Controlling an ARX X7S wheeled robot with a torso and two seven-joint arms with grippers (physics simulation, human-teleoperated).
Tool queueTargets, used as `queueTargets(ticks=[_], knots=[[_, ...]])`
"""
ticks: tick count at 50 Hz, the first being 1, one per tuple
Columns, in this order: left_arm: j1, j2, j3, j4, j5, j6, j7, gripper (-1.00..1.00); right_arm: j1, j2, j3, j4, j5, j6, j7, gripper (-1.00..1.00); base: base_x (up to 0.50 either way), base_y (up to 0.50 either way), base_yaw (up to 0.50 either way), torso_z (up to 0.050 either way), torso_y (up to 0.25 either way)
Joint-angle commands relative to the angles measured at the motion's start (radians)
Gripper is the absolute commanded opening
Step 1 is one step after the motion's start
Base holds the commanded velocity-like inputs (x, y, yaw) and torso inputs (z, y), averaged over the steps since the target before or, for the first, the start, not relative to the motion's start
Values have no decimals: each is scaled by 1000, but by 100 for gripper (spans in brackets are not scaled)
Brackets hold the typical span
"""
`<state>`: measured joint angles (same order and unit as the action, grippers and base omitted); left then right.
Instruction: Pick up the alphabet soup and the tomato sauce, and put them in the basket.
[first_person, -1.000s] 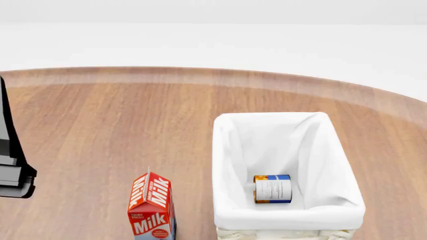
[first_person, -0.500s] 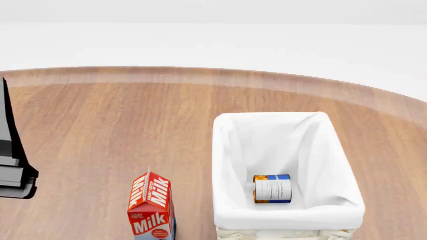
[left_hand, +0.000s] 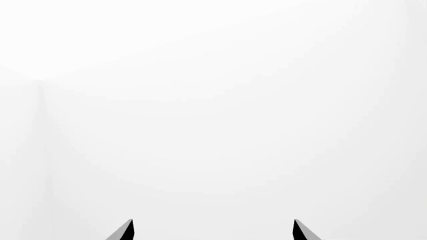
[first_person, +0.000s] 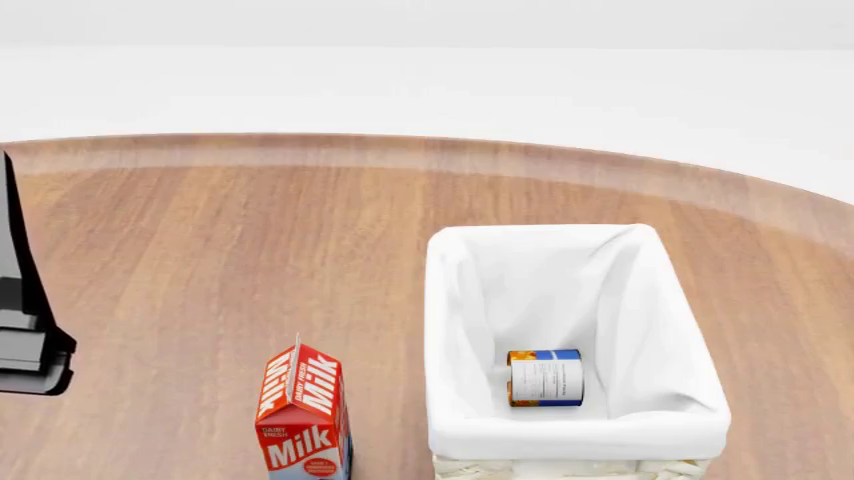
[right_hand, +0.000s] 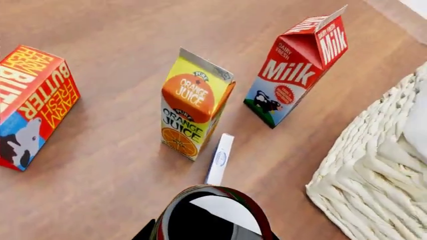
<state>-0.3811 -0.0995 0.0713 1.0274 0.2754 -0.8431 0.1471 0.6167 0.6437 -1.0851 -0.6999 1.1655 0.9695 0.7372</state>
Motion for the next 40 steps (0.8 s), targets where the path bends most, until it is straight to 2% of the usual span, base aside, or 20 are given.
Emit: queueTargets(ticks=[1, 27, 40], knots=[[-10, 0, -3, 5, 2, -12, 5, 100, 104, 15, 109, -72, 136, 28, 53, -100, 0, 0, 0, 0, 0], [-1, 9, -5, -1, 12, 2, 16, 100, 366, 31, 276, -83, 418, 3, 163, -100, 0, 0, 0, 0, 0], [5, 9, -10, -4, 6, 9, 11, 100, 458, 54, 338, -16, 440, -14, 145, -100, 0, 0, 0, 0, 0]])
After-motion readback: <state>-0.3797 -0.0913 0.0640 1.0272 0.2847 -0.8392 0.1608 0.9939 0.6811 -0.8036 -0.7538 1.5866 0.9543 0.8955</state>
